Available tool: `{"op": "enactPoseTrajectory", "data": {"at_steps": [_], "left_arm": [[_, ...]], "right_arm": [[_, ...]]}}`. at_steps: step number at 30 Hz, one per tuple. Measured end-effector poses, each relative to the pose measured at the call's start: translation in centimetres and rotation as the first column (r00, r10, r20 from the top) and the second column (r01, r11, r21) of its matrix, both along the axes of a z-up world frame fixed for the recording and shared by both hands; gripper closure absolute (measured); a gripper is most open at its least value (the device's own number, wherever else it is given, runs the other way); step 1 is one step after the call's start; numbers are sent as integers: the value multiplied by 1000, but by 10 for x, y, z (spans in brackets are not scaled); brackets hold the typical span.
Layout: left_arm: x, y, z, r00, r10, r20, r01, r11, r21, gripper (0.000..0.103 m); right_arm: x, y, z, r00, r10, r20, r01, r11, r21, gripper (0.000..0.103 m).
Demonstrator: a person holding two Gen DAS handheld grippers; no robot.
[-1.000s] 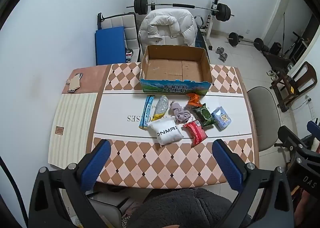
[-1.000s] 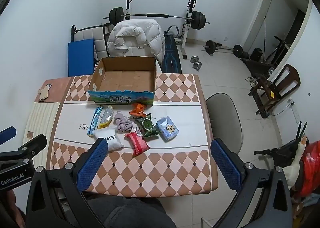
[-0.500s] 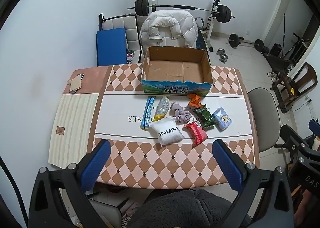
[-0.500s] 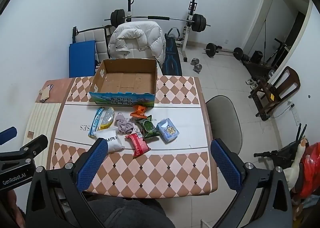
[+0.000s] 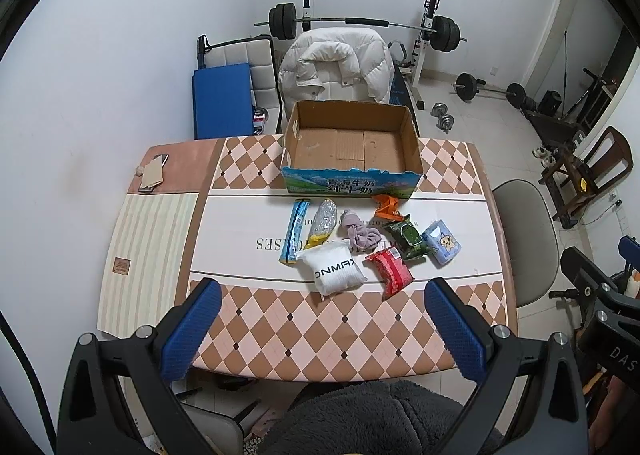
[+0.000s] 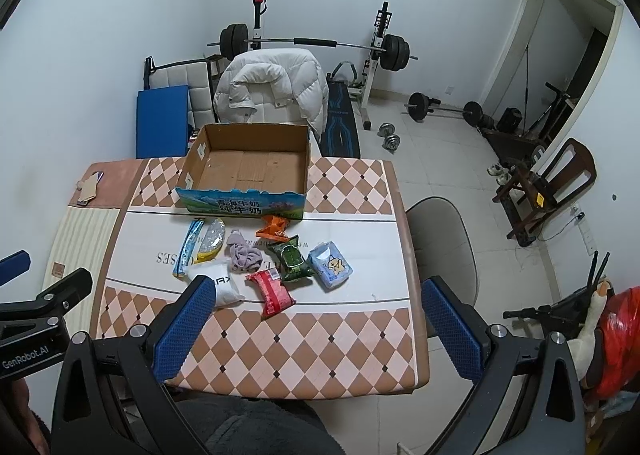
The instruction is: Organize soft objects
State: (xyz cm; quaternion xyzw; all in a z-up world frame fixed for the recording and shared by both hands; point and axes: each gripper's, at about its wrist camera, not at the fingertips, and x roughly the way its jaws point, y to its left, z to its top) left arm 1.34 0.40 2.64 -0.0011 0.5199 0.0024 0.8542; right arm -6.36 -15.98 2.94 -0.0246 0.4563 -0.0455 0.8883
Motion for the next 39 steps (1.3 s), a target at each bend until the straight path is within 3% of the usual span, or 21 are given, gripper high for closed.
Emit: {"op": "enactPoseTrajectory", "data": {"at_steps": [39], "left_arm": [[-2, -3, 17, 999, 7, 38, -7, 1000, 8, 0]], "right_arm": [[-5, 1, 6, 999, 10, 32, -10, 1000, 7, 0]]}}
